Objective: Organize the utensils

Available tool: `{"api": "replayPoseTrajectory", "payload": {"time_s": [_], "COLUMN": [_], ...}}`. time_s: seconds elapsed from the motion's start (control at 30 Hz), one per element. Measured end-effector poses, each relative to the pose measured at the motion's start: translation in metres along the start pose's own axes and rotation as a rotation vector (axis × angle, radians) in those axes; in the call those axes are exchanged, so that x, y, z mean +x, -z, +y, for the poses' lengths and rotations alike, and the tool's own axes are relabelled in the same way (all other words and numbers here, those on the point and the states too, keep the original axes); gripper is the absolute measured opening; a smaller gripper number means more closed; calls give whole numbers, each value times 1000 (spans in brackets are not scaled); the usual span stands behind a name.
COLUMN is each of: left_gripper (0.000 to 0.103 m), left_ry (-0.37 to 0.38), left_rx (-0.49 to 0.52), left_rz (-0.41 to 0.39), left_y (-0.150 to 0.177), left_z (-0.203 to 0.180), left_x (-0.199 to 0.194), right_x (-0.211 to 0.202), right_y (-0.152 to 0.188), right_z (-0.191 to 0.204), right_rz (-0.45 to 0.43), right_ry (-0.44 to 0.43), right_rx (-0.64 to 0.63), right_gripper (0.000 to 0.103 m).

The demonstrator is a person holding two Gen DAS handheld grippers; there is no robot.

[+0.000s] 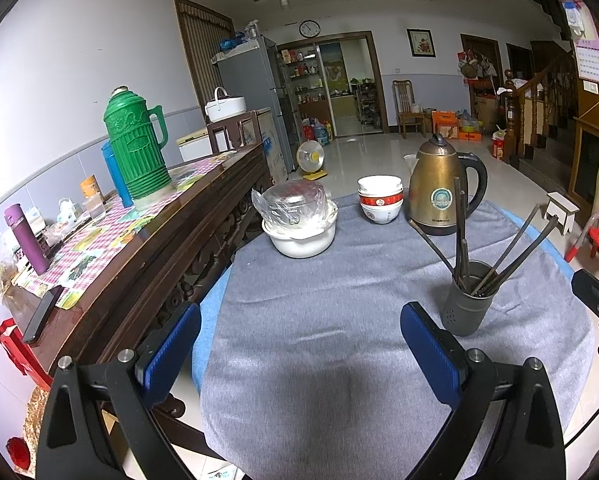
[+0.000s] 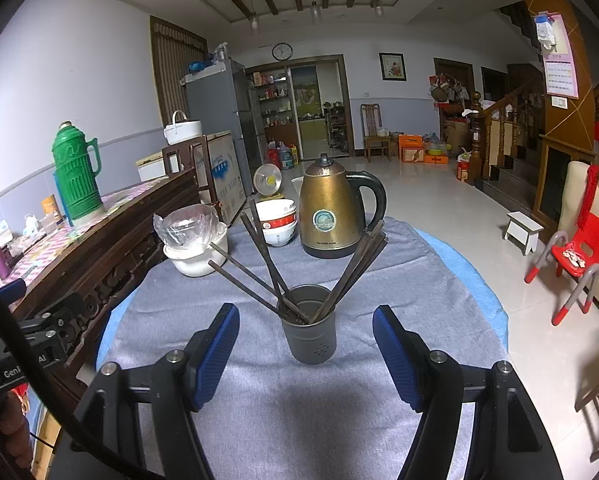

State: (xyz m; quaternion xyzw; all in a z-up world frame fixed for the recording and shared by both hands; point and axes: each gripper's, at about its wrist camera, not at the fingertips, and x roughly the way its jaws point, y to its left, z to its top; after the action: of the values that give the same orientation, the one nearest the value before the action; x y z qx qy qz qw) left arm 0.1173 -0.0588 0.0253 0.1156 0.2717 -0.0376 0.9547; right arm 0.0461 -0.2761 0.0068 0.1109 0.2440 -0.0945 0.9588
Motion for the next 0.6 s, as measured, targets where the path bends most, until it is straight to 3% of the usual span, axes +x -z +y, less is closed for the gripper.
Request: {"api": "replayPoseTrajectory", "payload": {"time_s": [0.6], "left_gripper": [100], "left_ry": [1], "left_rx": [-15], "left_rz": [1], "left_y": [2], "left_z": [5], "left_x": [0], "right_x": [3], "right_y": [-1], "right_z": [2], "right_rz": [-1], "right_ry": [0], "right_rx": [-9], "right_gripper": [73]}}
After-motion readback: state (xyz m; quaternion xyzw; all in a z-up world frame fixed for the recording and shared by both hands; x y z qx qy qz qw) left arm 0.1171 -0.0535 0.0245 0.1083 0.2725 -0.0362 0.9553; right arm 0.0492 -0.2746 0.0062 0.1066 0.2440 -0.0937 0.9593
